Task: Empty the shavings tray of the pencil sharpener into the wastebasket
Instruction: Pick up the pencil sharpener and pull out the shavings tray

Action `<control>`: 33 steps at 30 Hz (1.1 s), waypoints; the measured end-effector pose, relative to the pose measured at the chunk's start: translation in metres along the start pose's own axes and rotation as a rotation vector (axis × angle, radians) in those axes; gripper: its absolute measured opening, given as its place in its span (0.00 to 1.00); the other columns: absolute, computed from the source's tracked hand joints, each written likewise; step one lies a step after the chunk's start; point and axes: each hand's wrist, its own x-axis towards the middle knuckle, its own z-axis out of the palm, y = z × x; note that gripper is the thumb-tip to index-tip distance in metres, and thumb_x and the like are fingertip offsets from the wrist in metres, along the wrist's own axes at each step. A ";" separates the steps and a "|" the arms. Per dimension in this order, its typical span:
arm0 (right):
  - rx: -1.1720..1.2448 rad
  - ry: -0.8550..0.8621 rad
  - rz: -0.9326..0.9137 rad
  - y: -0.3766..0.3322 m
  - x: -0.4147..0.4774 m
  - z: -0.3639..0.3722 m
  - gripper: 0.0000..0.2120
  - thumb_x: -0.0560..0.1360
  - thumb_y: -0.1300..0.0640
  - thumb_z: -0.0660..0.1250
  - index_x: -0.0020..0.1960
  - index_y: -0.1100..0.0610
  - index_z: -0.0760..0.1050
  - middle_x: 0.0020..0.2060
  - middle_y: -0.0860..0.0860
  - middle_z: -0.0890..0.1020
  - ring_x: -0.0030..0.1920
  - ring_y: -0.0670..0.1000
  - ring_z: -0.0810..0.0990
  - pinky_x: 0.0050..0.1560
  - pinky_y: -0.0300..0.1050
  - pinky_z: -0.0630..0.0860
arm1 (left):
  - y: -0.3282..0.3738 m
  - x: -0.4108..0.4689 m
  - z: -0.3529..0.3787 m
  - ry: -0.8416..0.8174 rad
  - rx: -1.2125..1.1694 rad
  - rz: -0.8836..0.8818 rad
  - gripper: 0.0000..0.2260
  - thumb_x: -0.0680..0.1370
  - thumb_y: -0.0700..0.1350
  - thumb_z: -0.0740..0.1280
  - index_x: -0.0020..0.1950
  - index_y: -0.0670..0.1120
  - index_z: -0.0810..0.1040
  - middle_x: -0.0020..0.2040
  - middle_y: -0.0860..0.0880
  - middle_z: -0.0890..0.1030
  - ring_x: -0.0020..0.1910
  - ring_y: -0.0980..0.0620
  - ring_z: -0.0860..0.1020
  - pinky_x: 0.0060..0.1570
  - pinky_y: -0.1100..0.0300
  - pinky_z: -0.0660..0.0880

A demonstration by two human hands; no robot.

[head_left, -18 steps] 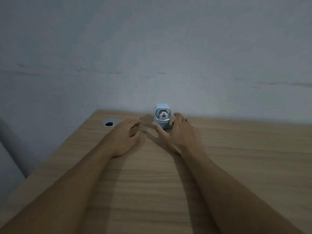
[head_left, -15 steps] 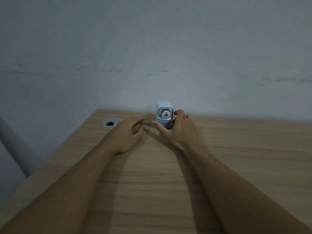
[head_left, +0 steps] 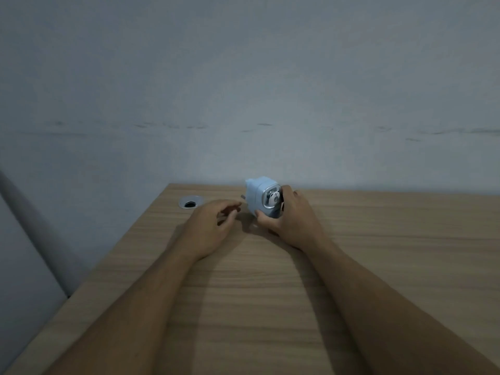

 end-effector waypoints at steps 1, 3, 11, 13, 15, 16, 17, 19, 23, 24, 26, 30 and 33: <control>0.015 -0.004 -0.011 -0.005 -0.009 -0.003 0.25 0.70 0.42 0.80 0.57 0.55 0.75 0.49 0.47 0.80 0.53 0.54 0.77 0.48 0.47 0.69 | 0.005 -0.010 -0.003 -0.002 0.008 -0.002 0.14 0.86 0.42 0.70 0.71 0.49 0.85 0.65 0.54 0.87 0.62 0.58 0.84 0.61 0.76 0.76; 0.037 -0.024 -0.033 -0.015 -0.030 -0.012 0.24 0.70 0.42 0.80 0.57 0.54 0.76 0.50 0.45 0.81 0.54 0.53 0.78 0.49 0.47 0.71 | 0.019 -0.029 -0.011 0.002 -0.023 -0.019 0.14 0.85 0.41 0.70 0.70 0.49 0.86 0.63 0.54 0.88 0.61 0.58 0.85 0.63 0.68 0.80; 0.127 -0.130 -0.081 -0.046 -0.115 -0.041 0.21 0.70 0.42 0.80 0.57 0.45 0.75 0.50 0.40 0.82 0.49 0.45 0.80 0.46 0.38 0.74 | 0.053 -0.108 -0.038 0.055 -0.366 -0.206 0.12 0.86 0.41 0.70 0.67 0.50 0.87 0.60 0.55 0.91 0.62 0.56 0.87 0.68 0.55 0.81; 0.161 -0.156 -0.078 -0.048 -0.128 -0.048 0.22 0.71 0.44 0.81 0.60 0.45 0.76 0.51 0.39 0.83 0.47 0.38 0.81 0.43 0.31 0.73 | 0.058 -0.119 -0.043 0.022 -0.436 -0.212 0.12 0.86 0.40 0.70 0.67 0.50 0.87 0.61 0.55 0.91 0.63 0.56 0.87 0.70 0.55 0.81; 0.190 -0.185 -0.081 -0.047 -0.140 -0.054 0.23 0.71 0.45 0.81 0.63 0.45 0.78 0.51 0.38 0.85 0.47 0.34 0.83 0.45 0.30 0.76 | 0.065 -0.129 -0.050 -0.052 -0.480 -0.221 0.13 0.85 0.42 0.71 0.69 0.51 0.86 0.63 0.57 0.90 0.65 0.57 0.86 0.72 0.55 0.79; 0.204 -0.207 -0.084 -0.047 -0.144 -0.057 0.25 0.72 0.44 0.81 0.65 0.46 0.78 0.54 0.38 0.86 0.50 0.34 0.84 0.50 0.32 0.78 | 0.066 -0.133 -0.052 -0.081 -0.488 -0.223 0.14 0.85 0.42 0.71 0.70 0.52 0.86 0.64 0.57 0.89 0.66 0.57 0.86 0.73 0.54 0.78; 0.222 -0.235 -0.092 -0.047 -0.147 -0.060 0.27 0.72 0.44 0.81 0.69 0.46 0.78 0.57 0.38 0.87 0.55 0.36 0.85 0.56 0.38 0.81 | 0.067 -0.135 -0.053 -0.104 -0.501 -0.222 0.15 0.85 0.42 0.71 0.71 0.51 0.85 0.65 0.56 0.89 0.68 0.56 0.85 0.75 0.52 0.78; 0.267 -0.284 -0.115 -0.048 -0.149 -0.064 0.31 0.73 0.46 0.81 0.74 0.46 0.77 0.63 0.39 0.87 0.62 0.40 0.86 0.66 0.45 0.82 | 0.067 -0.138 -0.054 -0.146 -0.524 -0.216 0.16 0.85 0.40 0.71 0.73 0.49 0.84 0.68 0.53 0.88 0.70 0.54 0.84 0.77 0.48 0.76; 0.319 -0.353 -0.154 -0.050 -0.145 -0.069 0.30 0.77 0.53 0.80 0.77 0.49 0.76 0.65 0.40 0.86 0.65 0.40 0.84 0.67 0.38 0.79 | 0.071 -0.140 -0.062 -0.307 -0.582 -0.215 0.16 0.86 0.44 0.71 0.74 0.48 0.83 0.68 0.51 0.88 0.70 0.50 0.85 0.75 0.47 0.76; 0.326 -0.366 -0.157 -0.049 -0.144 -0.069 0.30 0.77 0.54 0.80 0.77 0.49 0.76 0.65 0.40 0.86 0.65 0.40 0.84 0.67 0.37 0.79 | 0.072 -0.140 -0.066 -0.343 -0.585 -0.220 0.16 0.85 0.45 0.72 0.74 0.48 0.83 0.68 0.51 0.88 0.70 0.51 0.85 0.75 0.48 0.77; 0.344 -0.388 -0.162 -0.047 -0.142 -0.070 0.30 0.77 0.55 0.80 0.77 0.49 0.76 0.64 0.39 0.86 0.65 0.40 0.84 0.67 0.37 0.79 | 0.075 -0.141 -0.071 -0.396 -0.571 -0.228 0.19 0.83 0.45 0.75 0.74 0.49 0.83 0.69 0.53 0.88 0.70 0.53 0.85 0.74 0.51 0.77; 0.367 -0.425 -0.159 -0.045 -0.147 -0.071 0.32 0.76 0.54 0.81 0.77 0.49 0.76 0.66 0.40 0.85 0.66 0.40 0.84 0.69 0.39 0.79 | 0.077 -0.141 -0.074 -0.431 -0.445 -0.244 0.25 0.78 0.46 0.81 0.75 0.53 0.82 0.68 0.57 0.88 0.69 0.58 0.84 0.74 0.54 0.77; 0.392 -0.450 -0.147 -0.052 -0.156 -0.072 0.33 0.74 0.51 0.84 0.76 0.48 0.76 0.65 0.38 0.86 0.64 0.37 0.84 0.64 0.34 0.80 | 0.079 -0.145 -0.073 -0.400 -0.368 -0.260 0.26 0.76 0.50 0.83 0.74 0.57 0.83 0.67 0.59 0.88 0.68 0.60 0.84 0.76 0.50 0.76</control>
